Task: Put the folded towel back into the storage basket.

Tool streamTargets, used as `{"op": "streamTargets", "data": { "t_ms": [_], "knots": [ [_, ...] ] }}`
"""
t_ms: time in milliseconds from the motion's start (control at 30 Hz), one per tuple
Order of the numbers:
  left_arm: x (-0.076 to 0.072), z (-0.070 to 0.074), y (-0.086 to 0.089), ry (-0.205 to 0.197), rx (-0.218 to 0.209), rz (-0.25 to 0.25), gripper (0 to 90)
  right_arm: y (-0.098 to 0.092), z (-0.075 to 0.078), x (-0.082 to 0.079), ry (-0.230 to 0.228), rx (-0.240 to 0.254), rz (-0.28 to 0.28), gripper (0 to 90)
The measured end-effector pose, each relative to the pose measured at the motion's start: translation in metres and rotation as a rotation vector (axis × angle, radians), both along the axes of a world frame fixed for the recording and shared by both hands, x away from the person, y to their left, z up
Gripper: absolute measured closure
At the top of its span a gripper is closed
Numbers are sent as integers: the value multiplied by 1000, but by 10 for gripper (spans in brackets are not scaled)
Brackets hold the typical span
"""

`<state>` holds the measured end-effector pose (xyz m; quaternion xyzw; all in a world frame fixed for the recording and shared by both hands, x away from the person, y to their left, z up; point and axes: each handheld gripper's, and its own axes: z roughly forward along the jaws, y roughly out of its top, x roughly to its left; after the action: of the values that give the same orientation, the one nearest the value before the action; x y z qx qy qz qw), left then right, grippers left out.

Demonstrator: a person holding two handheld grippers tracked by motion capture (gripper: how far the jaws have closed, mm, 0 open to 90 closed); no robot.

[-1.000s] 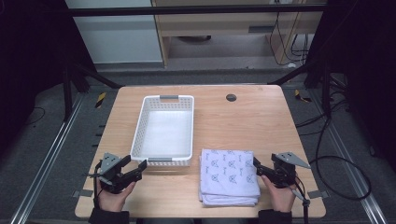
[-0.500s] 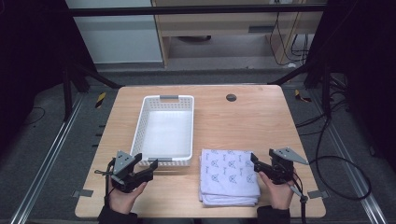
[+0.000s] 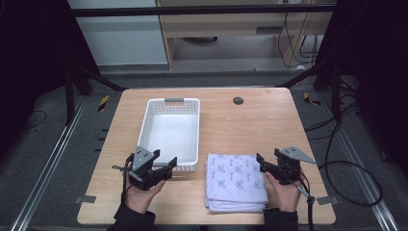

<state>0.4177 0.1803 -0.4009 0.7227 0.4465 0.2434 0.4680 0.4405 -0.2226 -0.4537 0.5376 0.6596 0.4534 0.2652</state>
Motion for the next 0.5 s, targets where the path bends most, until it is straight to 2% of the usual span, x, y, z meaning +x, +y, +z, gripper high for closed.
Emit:
{"op": "streamTargets", "data": {
  "t_ms": [167, 233, 433, 500],
  "knots": [
    [3, 8, -16, -19, 8, -22, 310, -3, 1, 1, 0, 3, -1, 283],
    [5, 10, -23, -17, -9, -34, 310, -4, 2, 1, 1, 1, -4, 298],
    [8, 11, -36, -9, -21, -44, 311, -3, 1, 2, 9, -1, 6, 317],
    [8, 11, -45, -16, 1, -43, 312, -2, 0, 3, 15, -9, 14, 325]
  ]
}}
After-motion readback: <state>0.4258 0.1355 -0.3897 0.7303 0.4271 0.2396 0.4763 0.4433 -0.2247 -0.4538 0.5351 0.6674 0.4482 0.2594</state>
